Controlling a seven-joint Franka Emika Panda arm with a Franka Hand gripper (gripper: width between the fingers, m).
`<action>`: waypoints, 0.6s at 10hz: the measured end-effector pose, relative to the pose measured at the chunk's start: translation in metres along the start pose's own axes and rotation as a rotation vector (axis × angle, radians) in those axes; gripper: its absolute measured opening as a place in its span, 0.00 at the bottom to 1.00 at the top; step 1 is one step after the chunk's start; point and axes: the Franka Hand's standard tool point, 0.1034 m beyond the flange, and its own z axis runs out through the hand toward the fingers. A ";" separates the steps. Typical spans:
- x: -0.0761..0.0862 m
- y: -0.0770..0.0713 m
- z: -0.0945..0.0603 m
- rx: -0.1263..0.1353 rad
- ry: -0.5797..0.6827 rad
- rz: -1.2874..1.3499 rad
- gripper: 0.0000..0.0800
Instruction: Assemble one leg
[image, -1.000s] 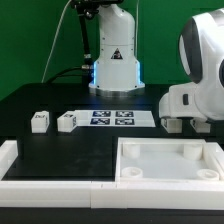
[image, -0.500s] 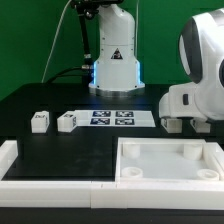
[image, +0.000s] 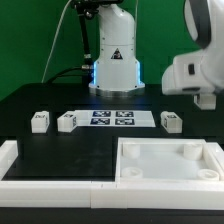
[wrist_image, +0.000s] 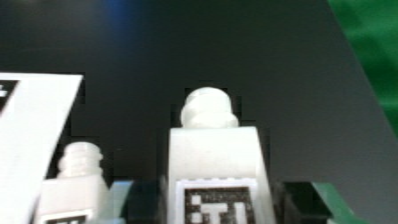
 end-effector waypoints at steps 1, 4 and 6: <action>-0.005 0.000 -0.005 0.001 0.035 0.001 0.36; 0.009 -0.004 -0.012 0.017 0.207 0.002 0.36; 0.005 -0.001 -0.012 0.020 0.369 -0.001 0.36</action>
Offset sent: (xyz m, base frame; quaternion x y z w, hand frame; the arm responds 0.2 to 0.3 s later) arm 0.0000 0.0000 0.0000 0.0000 0.2667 0.0000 0.9638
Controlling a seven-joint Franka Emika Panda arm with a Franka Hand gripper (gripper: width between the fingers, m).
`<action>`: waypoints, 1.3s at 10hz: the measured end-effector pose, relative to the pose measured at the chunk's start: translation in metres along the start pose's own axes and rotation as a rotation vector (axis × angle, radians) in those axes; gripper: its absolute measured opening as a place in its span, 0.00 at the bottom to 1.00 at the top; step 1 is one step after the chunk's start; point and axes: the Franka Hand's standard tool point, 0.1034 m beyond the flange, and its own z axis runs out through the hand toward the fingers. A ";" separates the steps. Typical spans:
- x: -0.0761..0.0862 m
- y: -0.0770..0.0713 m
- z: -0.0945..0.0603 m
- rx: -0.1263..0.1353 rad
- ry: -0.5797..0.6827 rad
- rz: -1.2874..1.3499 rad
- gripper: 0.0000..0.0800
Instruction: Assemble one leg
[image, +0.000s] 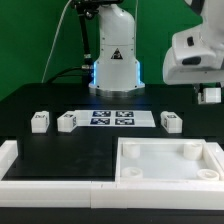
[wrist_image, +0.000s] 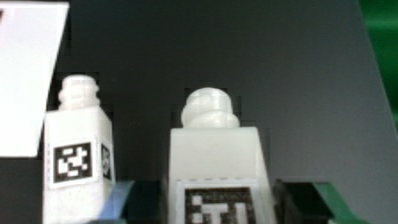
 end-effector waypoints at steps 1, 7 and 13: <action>0.007 0.007 -0.006 0.012 0.094 -0.011 0.36; 0.023 0.010 -0.067 0.041 0.559 -0.061 0.36; 0.053 0.043 -0.095 -0.006 0.751 -0.184 0.36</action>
Offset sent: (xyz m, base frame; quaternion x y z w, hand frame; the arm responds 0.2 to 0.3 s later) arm 0.0327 -0.0146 0.0320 0.0211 0.1257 -0.0655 0.9897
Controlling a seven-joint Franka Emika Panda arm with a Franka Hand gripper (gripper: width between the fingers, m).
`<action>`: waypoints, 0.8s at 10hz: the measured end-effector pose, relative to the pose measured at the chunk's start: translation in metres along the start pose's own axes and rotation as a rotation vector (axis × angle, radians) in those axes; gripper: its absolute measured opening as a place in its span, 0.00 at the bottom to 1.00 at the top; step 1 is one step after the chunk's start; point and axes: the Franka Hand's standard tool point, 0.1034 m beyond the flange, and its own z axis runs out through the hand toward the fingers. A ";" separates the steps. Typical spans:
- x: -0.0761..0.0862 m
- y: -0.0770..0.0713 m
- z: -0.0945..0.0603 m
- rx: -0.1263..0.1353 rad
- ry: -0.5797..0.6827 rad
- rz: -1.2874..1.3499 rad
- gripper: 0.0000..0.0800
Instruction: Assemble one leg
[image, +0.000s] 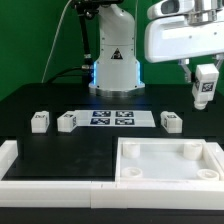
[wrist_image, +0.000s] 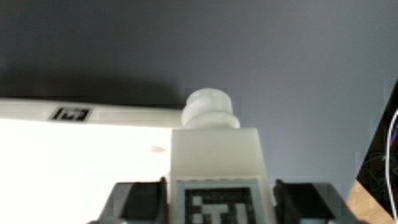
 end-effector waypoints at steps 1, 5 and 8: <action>0.013 0.008 0.000 0.000 0.009 0.007 0.36; 0.028 0.020 0.006 0.007 0.012 0.014 0.36; 0.030 0.021 0.007 0.007 0.012 0.011 0.36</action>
Offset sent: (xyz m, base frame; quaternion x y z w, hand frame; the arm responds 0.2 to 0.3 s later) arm 0.0000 0.0000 0.0000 0.0000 0.0000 0.0000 1.0000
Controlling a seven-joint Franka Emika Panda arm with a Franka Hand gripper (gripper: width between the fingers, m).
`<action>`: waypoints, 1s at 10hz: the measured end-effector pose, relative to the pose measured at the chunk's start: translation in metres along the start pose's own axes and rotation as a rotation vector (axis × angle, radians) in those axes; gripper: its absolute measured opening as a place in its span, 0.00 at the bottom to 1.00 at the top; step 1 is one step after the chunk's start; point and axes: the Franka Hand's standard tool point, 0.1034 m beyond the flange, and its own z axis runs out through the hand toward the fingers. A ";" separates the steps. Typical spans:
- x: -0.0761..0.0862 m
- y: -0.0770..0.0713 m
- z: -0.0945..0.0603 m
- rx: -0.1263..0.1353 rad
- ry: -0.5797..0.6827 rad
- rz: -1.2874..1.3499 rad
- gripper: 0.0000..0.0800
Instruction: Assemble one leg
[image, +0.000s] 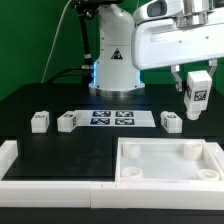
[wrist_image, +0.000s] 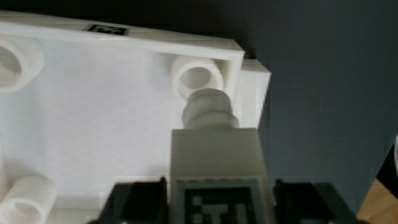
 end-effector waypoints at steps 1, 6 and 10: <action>0.022 0.008 0.001 0.002 0.016 0.001 0.36; 0.084 0.024 0.016 0.005 0.099 0.023 0.36; 0.083 0.027 0.018 -0.013 0.180 0.024 0.36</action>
Offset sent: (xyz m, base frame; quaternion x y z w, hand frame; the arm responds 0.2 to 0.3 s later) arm 0.0699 -0.0017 -0.0055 0.0188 0.0109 -0.0160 0.9996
